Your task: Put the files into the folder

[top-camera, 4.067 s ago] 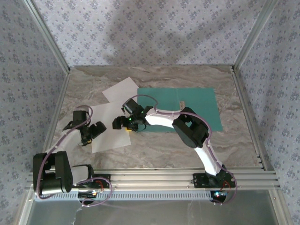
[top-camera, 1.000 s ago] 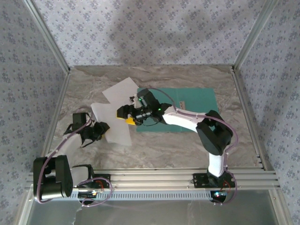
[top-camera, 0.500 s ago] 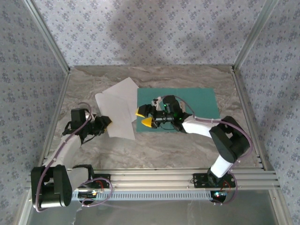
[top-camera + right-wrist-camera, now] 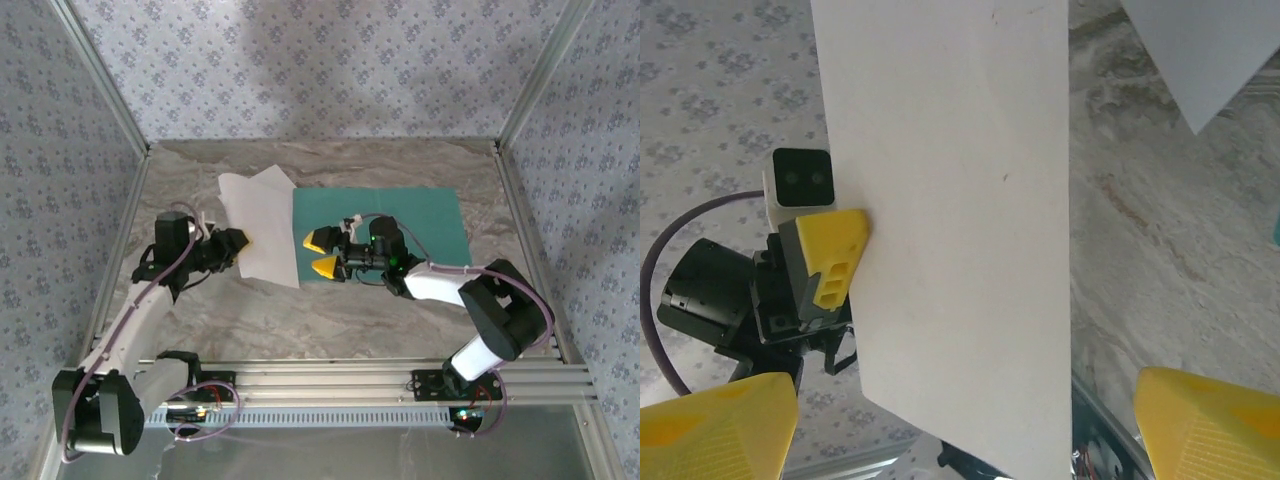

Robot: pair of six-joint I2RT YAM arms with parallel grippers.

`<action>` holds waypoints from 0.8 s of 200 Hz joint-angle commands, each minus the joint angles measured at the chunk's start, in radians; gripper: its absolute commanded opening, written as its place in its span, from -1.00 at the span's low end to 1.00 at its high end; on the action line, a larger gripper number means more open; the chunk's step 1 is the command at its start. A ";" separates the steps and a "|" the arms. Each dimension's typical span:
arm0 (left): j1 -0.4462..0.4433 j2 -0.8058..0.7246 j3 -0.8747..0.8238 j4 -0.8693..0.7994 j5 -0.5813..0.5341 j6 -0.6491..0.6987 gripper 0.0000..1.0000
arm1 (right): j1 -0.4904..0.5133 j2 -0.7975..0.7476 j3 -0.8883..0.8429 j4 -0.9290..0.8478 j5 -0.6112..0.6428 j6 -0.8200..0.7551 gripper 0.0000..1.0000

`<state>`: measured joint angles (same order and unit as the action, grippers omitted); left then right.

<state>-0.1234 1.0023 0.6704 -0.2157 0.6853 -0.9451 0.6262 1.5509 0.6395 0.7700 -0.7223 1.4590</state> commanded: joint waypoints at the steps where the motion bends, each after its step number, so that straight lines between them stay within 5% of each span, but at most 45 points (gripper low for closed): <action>1: -0.038 -0.032 0.078 -0.029 -0.002 -0.033 -0.43 | -0.013 -0.038 -0.019 0.102 -0.015 0.053 0.79; 94: -0.201 -0.039 0.237 -0.047 -0.023 -0.086 -0.40 | -0.047 -0.099 -0.049 0.227 -0.036 0.130 0.78; 160: -0.223 -0.009 0.206 -0.010 0.070 -0.085 -0.38 | -0.086 -0.195 -0.063 0.251 -0.053 0.127 0.65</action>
<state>-0.3408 0.9844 0.8783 -0.2577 0.6888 -1.0233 0.5560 1.4044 0.5903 0.9756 -0.7494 1.5833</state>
